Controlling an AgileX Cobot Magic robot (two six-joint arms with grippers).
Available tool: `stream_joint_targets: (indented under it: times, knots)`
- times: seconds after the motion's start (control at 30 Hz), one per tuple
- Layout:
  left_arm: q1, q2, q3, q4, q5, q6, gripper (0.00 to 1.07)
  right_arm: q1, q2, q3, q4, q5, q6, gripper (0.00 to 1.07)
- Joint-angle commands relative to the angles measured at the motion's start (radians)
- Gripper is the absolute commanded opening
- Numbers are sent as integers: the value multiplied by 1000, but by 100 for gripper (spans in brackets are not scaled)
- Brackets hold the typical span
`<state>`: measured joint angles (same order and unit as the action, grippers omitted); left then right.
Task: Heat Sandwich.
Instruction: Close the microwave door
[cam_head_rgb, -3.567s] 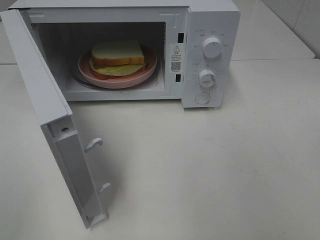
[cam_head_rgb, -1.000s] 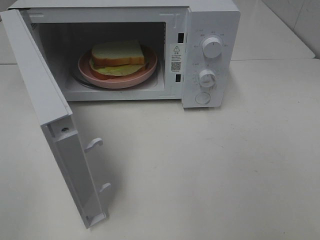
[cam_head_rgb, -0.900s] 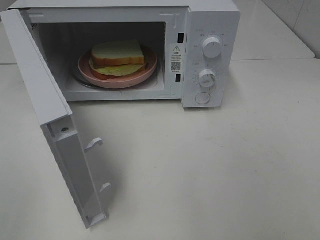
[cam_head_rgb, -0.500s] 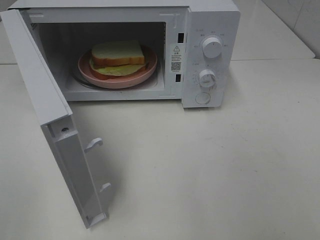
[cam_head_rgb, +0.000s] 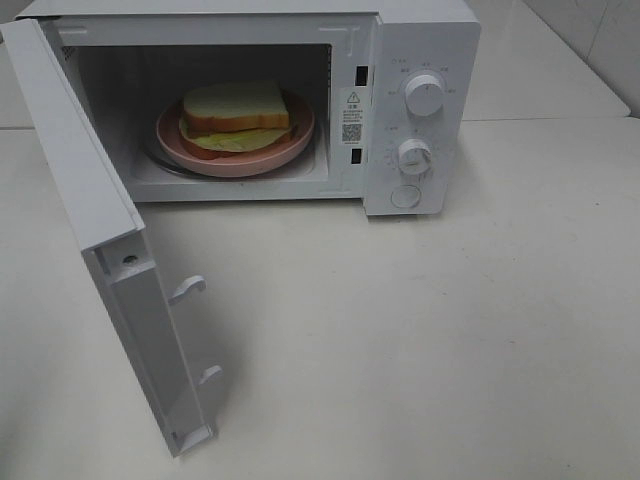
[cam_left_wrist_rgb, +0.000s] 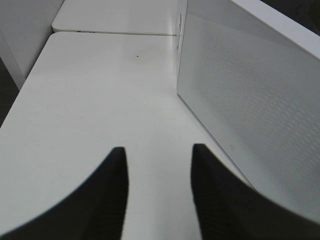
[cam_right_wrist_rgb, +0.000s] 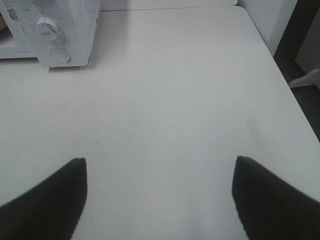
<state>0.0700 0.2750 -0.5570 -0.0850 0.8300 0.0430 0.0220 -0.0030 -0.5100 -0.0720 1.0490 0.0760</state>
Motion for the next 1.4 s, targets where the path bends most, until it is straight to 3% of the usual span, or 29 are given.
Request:
stream_joint_targets:
  times: [0.03, 0.07, 0.2, 0.5, 0.7, 0.9, 1.1, 1.13, 1.23, 1.3, 1.4]
  knots:
    - [-2, 72, -5, 3, -74, -3, 7, -3, -28, 4, 2, -12, -3, 76]
    - [-3, 110, -2, 3, -132, -2, 0, -3, -28, 4, 2, -12, -3, 76]
    - [-3, 156, 25, -2, -262, -2, 0, -3, -28, 4, 2, -12, -3, 76]
    - [-3, 297, 204, -9, -715, 59, 0, -3, -28, 4, 2, -12, -3, 76]
    - [-3, 433, 311, 0, -1032, 60, 0, -3, -28, 4, 2, -12, -3, 76]
    - [-3, 555, 331, 46, -1174, 52, 0, -3, -28, 4, 2, -12, -3, 76]
    - [-3, 701, 331, 154, -1285, 30, 0, -3, -28, 4, 2, -12, -3, 76]
    - [-3, 751, 331, 213, -1352, 7, 0, -3, -28, 4, 2, -12, -3, 76]
    - [-3, 804, 331, 253, -1409, -23, 0, -3, -28, 4, 2, -12, -3, 76]
    - [-3, 875, 331, 298, -1471, -100, 0, -3, -28, 4, 2, -12, -3, 76]
    - [-3, 916, 330, 336, -1507, -130, 0, -3, -28, 4, 2, -12, -3, 76]
